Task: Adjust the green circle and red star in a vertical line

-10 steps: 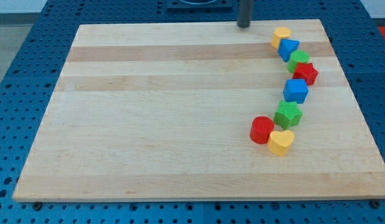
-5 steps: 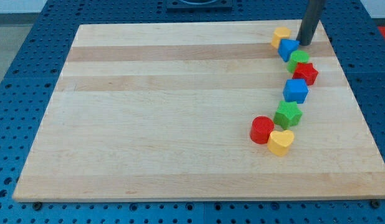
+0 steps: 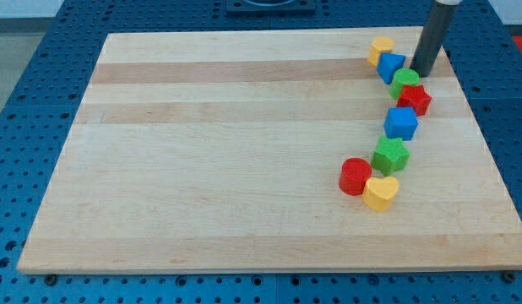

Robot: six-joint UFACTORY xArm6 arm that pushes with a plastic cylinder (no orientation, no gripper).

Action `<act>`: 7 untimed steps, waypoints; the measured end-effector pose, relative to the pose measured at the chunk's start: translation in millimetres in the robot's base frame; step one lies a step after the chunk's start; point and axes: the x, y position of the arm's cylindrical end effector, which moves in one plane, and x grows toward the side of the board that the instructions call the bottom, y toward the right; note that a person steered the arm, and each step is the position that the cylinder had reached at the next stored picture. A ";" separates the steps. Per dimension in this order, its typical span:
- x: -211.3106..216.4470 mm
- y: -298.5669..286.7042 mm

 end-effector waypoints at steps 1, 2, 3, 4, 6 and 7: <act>0.0 24.3; 18.7 34.6; 21.8 29.7; 21.8 18.3; 21.8 -5.3; 21.8 -11.7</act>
